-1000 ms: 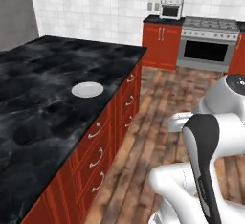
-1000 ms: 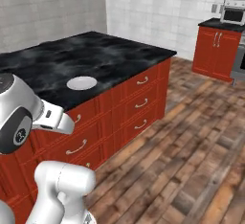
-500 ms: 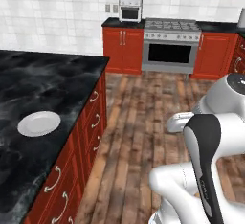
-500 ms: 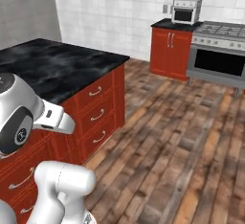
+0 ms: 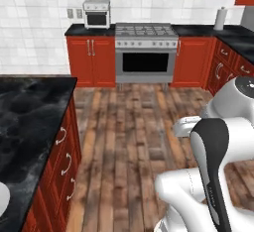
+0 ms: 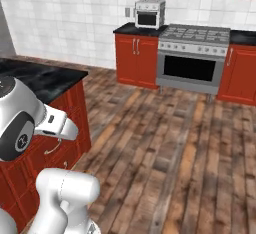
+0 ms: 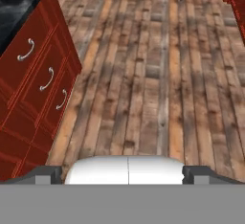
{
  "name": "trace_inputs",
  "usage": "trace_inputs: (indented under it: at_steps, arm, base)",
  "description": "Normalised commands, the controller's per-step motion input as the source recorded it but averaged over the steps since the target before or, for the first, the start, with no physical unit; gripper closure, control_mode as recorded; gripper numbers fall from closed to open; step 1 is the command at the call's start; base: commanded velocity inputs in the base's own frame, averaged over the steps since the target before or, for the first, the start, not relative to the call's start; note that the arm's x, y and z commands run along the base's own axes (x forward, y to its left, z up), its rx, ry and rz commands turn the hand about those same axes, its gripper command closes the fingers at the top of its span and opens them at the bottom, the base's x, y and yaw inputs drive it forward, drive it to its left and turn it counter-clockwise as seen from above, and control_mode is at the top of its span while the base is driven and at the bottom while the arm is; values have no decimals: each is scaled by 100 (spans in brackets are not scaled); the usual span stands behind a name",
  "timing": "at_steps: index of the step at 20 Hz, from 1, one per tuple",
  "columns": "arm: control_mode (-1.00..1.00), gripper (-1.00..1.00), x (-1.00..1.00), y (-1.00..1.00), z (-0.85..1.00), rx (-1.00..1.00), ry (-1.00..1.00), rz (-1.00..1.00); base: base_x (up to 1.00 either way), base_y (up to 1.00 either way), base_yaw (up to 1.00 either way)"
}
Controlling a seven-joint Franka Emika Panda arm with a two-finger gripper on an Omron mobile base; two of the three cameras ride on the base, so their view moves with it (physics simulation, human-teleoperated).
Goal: Move the bowls from the cabinet to the plates on the dining table.
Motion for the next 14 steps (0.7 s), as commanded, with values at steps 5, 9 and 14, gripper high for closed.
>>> trace_inputs:
  at_steps: [5,9,14]
  arm:
    - [100,-100,0,0,0,0,0,0]
    - [100,-100,0,0,0,0,0,0]
    - [100,-100,0,0,0,0,0,0]
  base:
    - [100,-38,-32]
    - [100,-39,-29]
    - [100,-32,-27]
